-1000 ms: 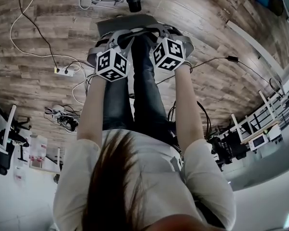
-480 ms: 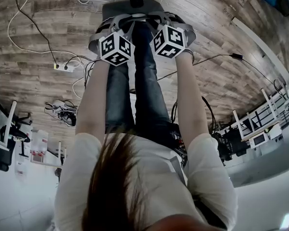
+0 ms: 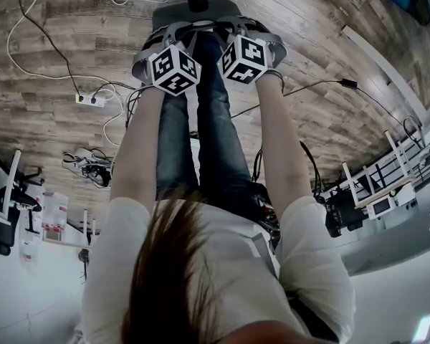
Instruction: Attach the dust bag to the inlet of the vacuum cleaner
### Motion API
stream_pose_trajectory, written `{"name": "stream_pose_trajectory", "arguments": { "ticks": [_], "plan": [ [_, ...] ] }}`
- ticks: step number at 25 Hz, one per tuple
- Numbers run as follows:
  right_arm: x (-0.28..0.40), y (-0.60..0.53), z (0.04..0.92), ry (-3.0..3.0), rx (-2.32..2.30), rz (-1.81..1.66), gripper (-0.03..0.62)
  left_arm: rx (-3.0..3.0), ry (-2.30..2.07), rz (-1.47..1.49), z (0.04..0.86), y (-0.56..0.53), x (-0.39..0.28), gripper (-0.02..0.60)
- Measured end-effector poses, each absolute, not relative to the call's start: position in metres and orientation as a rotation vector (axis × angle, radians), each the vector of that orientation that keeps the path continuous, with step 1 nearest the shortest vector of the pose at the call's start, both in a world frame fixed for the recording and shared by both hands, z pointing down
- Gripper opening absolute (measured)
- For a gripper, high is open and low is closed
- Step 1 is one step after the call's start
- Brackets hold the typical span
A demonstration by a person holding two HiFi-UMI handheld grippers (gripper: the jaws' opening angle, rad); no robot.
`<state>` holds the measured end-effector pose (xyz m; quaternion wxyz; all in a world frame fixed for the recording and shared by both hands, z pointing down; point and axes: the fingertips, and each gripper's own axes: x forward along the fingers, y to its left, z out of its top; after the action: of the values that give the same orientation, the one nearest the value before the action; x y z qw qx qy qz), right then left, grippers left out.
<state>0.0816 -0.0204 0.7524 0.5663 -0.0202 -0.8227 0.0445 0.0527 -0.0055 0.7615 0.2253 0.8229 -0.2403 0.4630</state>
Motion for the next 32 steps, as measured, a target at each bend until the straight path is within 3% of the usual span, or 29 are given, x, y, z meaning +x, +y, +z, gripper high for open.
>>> {"name": "stream_pose_trajectory", "arguments": {
  "ticks": [32],
  "plan": [
    [0.075, -0.052, 0.754, -1.926, -0.066, 0.048, 0.043, 2.219, -0.716, 1.269, 0.763, -0.037, 0.046, 0.049]
  ]
}}
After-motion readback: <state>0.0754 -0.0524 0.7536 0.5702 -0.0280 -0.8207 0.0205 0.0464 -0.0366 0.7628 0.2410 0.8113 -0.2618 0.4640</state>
